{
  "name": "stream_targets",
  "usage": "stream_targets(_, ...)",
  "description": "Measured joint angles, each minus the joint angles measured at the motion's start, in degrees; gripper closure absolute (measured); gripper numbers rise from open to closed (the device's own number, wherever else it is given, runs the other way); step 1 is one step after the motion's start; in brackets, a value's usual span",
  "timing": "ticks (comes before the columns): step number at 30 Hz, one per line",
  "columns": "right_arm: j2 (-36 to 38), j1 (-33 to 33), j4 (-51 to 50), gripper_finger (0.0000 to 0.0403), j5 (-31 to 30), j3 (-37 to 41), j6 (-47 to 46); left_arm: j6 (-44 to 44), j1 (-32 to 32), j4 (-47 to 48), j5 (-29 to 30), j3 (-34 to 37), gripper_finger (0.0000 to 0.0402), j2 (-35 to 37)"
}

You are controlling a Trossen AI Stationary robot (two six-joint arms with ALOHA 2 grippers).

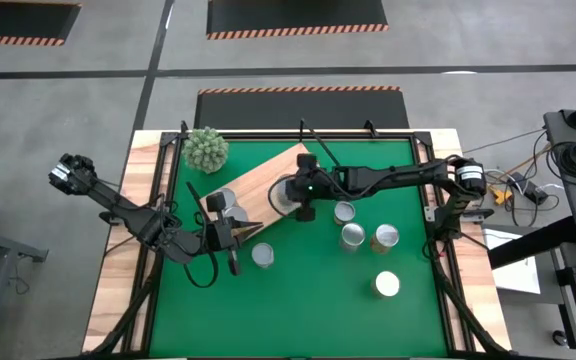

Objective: Pick and place cans onto a shelf
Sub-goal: Put the canned cherries on the shelf

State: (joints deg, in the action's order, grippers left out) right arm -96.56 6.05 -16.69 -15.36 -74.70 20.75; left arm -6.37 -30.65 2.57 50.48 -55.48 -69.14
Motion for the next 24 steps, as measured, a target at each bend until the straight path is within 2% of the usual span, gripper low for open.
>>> stream_targets(4, 1.3, 0.8, -4.3, 0.036, -2.7, 0.1, -2.7, 0.0, 0.0, 0.0, 0.0, 0.0, 0.0401, 0.0)
stream_targets(8, 2.0, 1.0, -6.0, 0.036, -2.4, 0.1, -6.1, 0.0, 0.0, 0.0, 0.0, 0.0, 0.0401, 0.0)
stream_targets(24, 4.0, 0.5, -7.8, 0.036, -1.9, 0.4, -8.8, 0.0, 0.0, -0.2, 0.0, 0.0, 0.0401, 0.0)
